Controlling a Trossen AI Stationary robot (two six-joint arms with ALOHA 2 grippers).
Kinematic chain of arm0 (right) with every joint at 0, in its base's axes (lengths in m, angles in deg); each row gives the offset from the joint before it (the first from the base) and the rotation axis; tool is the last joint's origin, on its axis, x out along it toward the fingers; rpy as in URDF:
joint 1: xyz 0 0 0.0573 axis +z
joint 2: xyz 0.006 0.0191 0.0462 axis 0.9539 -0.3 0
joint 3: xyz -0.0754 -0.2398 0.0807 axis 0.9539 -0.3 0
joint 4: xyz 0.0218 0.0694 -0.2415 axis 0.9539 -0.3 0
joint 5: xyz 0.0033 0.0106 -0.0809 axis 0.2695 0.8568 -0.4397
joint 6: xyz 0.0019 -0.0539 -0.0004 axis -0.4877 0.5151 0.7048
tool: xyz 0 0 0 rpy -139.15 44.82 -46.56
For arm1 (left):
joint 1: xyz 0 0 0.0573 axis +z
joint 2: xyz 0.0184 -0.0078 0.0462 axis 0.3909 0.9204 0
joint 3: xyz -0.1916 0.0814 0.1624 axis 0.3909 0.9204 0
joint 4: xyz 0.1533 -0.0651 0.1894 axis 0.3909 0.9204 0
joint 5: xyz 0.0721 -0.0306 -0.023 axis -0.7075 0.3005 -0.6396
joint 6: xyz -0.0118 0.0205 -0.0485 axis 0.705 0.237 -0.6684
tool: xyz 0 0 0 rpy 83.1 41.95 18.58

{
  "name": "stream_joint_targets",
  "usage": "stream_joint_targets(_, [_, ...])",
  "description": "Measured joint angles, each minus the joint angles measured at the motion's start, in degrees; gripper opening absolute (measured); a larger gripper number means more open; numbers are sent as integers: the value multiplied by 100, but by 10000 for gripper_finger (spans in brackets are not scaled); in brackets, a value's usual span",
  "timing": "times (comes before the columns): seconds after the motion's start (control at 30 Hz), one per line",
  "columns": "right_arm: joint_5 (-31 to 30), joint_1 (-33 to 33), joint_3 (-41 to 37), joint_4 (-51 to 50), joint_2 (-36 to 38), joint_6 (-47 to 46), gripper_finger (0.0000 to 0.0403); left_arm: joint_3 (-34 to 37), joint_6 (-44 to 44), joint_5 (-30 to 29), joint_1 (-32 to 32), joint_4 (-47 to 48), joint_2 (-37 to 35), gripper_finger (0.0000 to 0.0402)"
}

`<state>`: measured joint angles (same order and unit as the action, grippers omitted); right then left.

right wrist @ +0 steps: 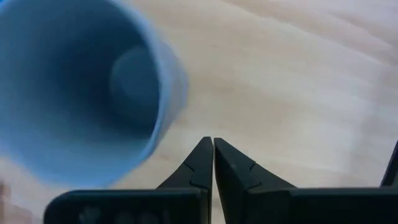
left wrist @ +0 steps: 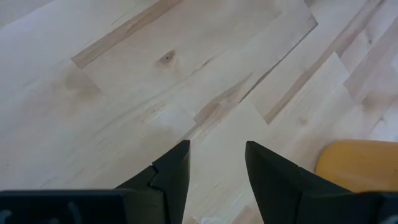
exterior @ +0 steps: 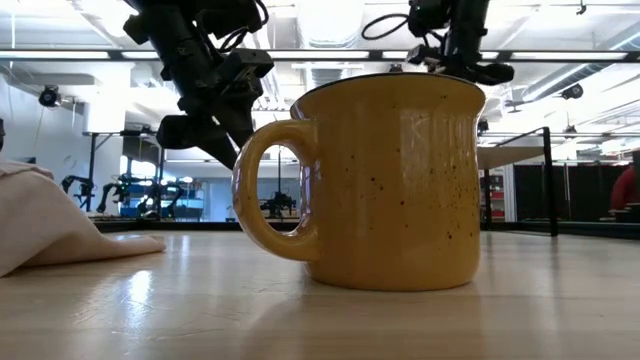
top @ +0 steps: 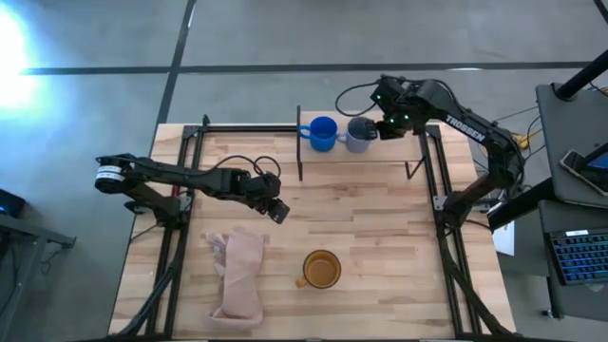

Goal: Stack small to large cups/mugs on shelf
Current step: Put the light blue mug on the shelf

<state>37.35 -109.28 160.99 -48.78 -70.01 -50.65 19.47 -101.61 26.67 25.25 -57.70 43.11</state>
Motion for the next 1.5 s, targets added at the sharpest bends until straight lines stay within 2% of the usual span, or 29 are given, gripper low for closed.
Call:
stream_joint_targets(0.13, [308,332,0,30,250,-71,8,0,0,0,0,0,0,140])
stream_joint_targets(0.3, [320,1112,0,507,536,-210,8,0,1,-26,4,0,0,140])
stream_joint_targets(0.43, [205,1768,7,1436,610,672,8,0,2,-44,39,0,0,140])
stream_joint_targets(0.53, [-239,2016,9,1751,521,1345,8,0,4,-42,72,-2,0,140])
stream_joint_targets(0.63, [-644,2016,9,1742,316,1695,8,0,4,-42,76,-4,0,140])
stream_joint_targets(1.1, [-825,1932,814,1776,-827,2354,8,0,-302,-40,74,-4,0,140])
stream_joint_targets(1.27, [-967,1935,1140,1697,-945,2566,8,0,-303,-42,74,-3,0,140])
stream_joint_targets(1.5, [-1278,1935,1398,884,-946,2661,8,0,-302,-88,72,-4,0,140])
